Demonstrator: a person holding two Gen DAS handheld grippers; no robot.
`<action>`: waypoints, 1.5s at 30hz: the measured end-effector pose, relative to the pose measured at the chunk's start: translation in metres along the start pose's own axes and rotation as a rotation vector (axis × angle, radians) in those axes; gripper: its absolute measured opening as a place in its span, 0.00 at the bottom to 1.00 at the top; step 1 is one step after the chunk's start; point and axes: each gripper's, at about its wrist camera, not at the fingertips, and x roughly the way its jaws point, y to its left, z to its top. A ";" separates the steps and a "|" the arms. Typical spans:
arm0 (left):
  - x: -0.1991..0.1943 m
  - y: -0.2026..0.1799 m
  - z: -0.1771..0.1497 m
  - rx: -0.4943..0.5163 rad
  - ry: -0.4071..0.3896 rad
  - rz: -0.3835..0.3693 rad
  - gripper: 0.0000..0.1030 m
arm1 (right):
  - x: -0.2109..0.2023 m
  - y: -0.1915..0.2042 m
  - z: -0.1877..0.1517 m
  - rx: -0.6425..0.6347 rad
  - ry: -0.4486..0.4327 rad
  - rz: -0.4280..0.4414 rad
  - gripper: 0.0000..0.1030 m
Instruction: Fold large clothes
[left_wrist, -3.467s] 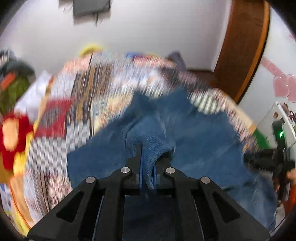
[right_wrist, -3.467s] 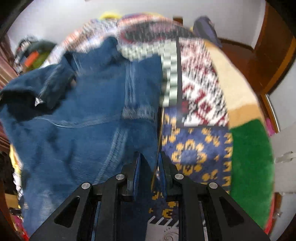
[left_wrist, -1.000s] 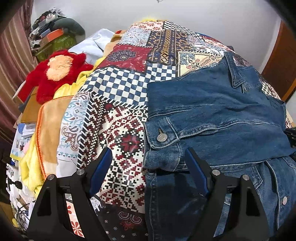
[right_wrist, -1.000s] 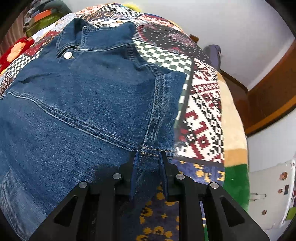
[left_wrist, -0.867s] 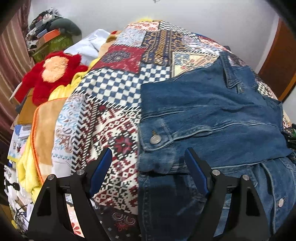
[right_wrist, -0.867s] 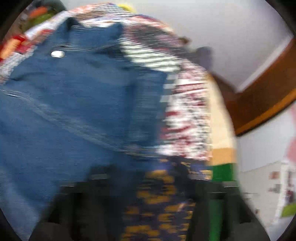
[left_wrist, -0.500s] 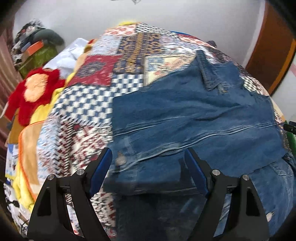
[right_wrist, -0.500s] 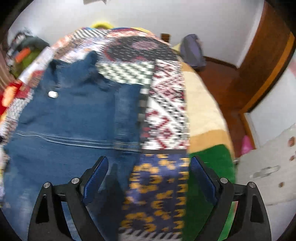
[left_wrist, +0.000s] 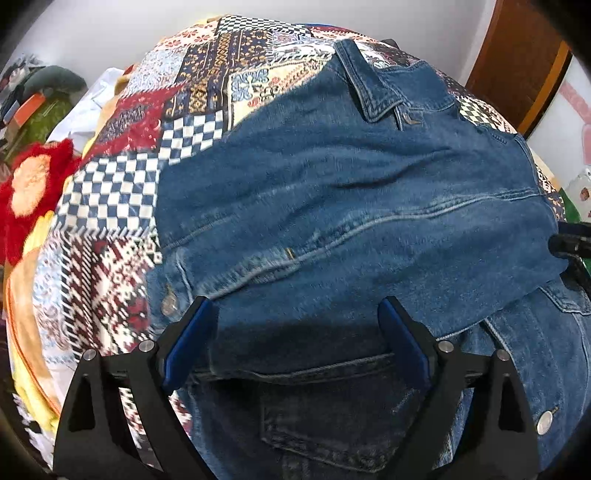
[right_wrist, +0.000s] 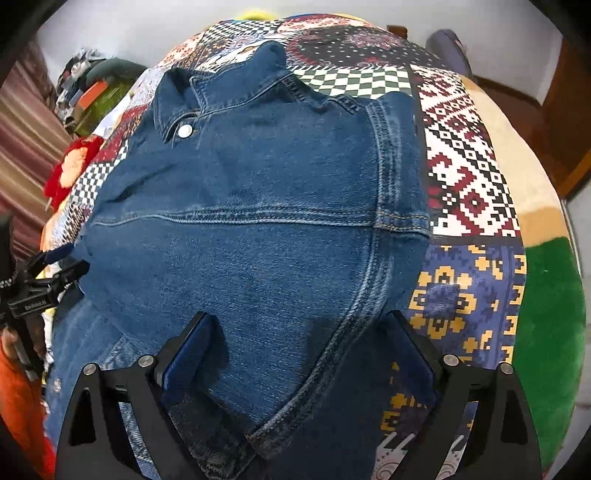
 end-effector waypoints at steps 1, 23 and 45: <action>-0.003 0.001 0.004 0.009 -0.006 0.008 0.89 | -0.004 -0.003 0.003 0.011 -0.010 0.001 0.90; 0.076 0.162 0.083 -0.397 0.028 -0.101 0.93 | 0.019 -0.079 0.095 0.273 -0.138 0.100 0.90; 0.034 0.151 0.104 -0.351 -0.158 -0.057 0.17 | 0.005 -0.023 0.181 0.077 -0.284 0.045 0.13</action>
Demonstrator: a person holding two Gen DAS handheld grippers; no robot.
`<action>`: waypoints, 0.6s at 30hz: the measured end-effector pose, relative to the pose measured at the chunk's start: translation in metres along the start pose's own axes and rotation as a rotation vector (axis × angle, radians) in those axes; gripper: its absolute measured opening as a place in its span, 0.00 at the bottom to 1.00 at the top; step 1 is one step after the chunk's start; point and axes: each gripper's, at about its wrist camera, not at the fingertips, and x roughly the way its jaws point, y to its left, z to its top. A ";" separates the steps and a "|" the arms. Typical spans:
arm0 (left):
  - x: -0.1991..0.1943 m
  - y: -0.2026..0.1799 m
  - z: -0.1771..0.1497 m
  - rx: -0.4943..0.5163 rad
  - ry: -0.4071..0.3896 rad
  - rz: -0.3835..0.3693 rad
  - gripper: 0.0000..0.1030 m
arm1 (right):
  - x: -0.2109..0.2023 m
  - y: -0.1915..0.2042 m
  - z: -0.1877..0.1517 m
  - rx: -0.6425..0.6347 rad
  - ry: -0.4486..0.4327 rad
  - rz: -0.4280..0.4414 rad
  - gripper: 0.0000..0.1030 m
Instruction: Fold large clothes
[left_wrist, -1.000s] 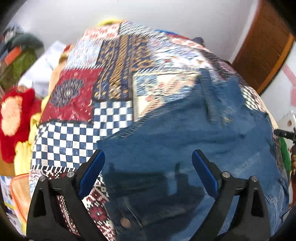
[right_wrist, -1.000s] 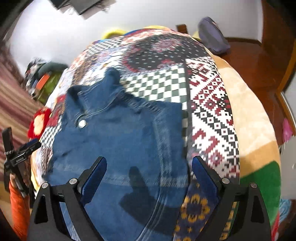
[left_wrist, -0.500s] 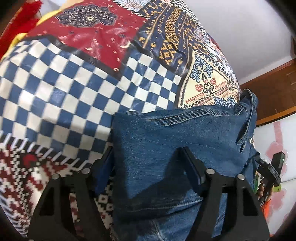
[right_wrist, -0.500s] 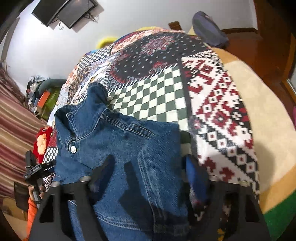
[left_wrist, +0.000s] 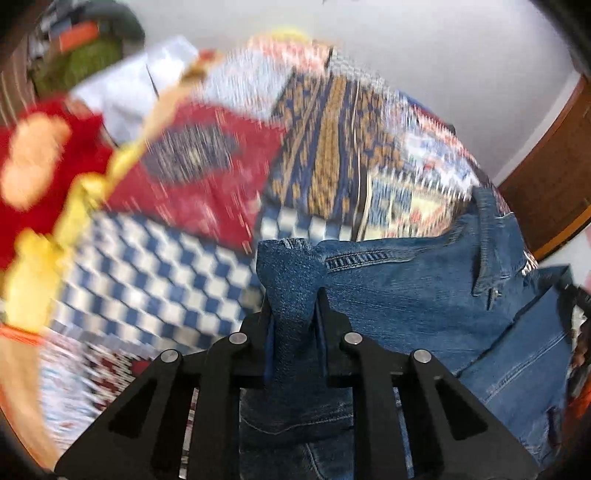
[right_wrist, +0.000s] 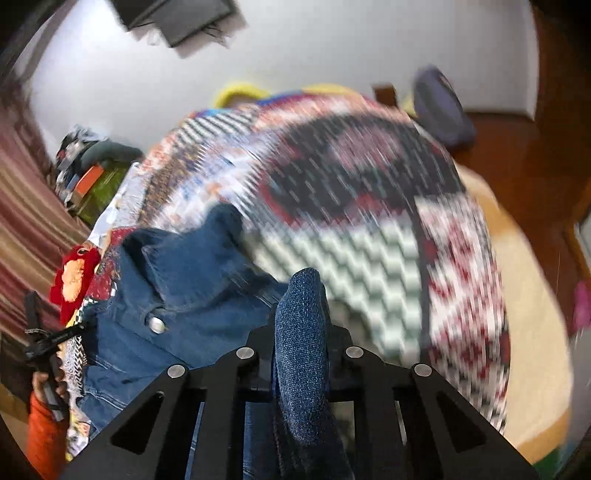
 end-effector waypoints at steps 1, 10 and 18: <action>-0.008 -0.001 0.003 0.009 -0.024 0.015 0.17 | -0.002 0.006 0.007 -0.019 -0.013 -0.005 0.13; -0.001 0.023 0.027 0.017 -0.045 0.116 0.18 | 0.031 0.039 0.055 -0.126 -0.069 -0.112 0.13; 0.061 0.027 0.014 0.037 0.038 0.168 0.23 | 0.094 0.015 0.032 -0.153 0.062 -0.196 0.14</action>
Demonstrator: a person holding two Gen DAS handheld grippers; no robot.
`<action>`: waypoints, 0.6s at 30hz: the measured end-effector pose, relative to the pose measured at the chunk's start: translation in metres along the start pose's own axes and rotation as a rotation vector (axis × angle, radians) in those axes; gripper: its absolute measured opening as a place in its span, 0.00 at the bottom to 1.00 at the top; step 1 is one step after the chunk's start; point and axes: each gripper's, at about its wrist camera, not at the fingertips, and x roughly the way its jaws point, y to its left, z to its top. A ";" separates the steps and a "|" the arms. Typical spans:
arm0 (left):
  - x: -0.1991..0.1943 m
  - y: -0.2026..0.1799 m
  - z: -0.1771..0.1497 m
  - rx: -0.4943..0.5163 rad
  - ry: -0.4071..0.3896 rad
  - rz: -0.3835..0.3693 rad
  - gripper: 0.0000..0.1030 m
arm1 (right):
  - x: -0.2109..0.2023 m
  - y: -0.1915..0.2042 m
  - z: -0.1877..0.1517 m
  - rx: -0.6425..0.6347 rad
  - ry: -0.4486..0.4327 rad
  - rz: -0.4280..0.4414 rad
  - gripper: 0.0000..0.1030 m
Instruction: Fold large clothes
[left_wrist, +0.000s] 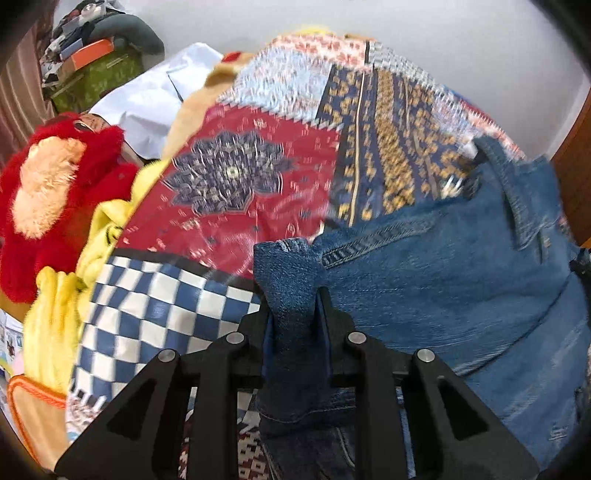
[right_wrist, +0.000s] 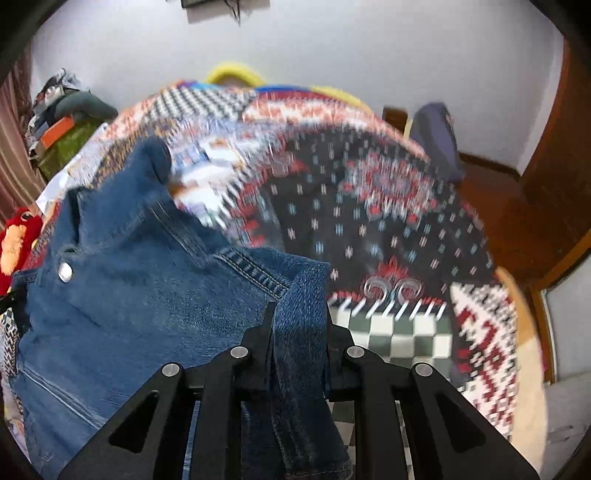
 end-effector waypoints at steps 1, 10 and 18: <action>0.006 -0.002 -0.001 0.010 0.004 0.013 0.25 | 0.004 -0.002 -0.001 0.006 0.014 0.006 0.15; -0.006 -0.004 -0.007 0.041 -0.003 0.069 0.30 | 0.001 -0.013 -0.012 -0.008 0.043 -0.135 0.79; -0.076 -0.002 -0.014 0.055 -0.075 0.039 0.44 | -0.065 -0.008 -0.015 0.005 0.002 -0.075 0.79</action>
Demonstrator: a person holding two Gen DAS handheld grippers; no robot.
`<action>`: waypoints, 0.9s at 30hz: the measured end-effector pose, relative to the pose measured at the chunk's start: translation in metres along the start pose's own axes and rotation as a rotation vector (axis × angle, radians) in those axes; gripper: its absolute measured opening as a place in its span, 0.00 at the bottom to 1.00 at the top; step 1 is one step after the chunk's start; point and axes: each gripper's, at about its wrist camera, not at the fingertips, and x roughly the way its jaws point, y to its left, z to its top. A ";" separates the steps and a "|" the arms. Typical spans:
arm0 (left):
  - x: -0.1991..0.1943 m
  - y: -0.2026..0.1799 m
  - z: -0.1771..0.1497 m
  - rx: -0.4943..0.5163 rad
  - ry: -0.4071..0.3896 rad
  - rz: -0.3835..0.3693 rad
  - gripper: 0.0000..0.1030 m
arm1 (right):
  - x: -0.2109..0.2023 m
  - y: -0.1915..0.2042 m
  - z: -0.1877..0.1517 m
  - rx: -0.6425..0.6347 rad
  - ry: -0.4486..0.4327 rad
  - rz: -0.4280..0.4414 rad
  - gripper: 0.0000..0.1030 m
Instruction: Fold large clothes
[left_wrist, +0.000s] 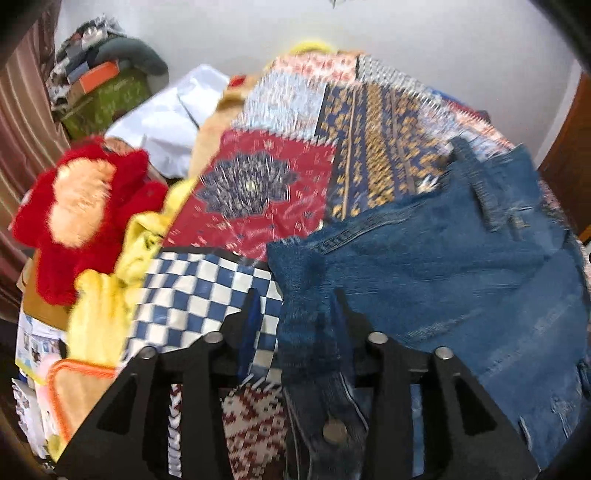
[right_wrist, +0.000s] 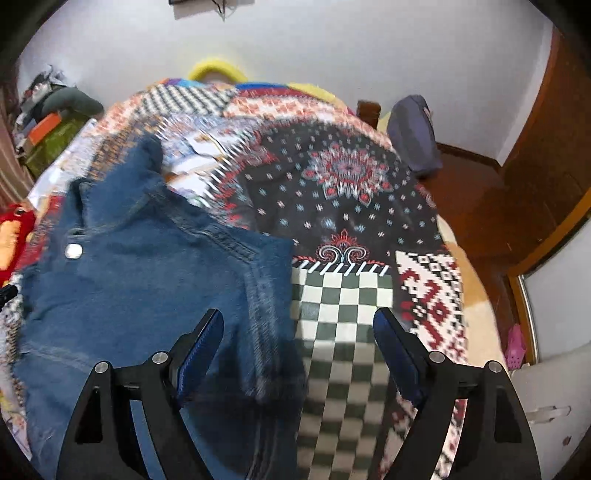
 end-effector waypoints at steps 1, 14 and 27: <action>-0.012 0.000 -0.001 0.004 -0.020 -0.002 0.46 | -0.013 0.002 -0.001 0.000 -0.018 0.011 0.79; -0.168 -0.035 -0.049 0.088 -0.222 -0.084 0.96 | -0.165 0.022 -0.046 0.017 -0.165 0.147 0.88; -0.201 -0.051 -0.148 0.084 -0.144 -0.116 0.99 | -0.233 0.036 -0.155 -0.051 -0.200 0.130 0.92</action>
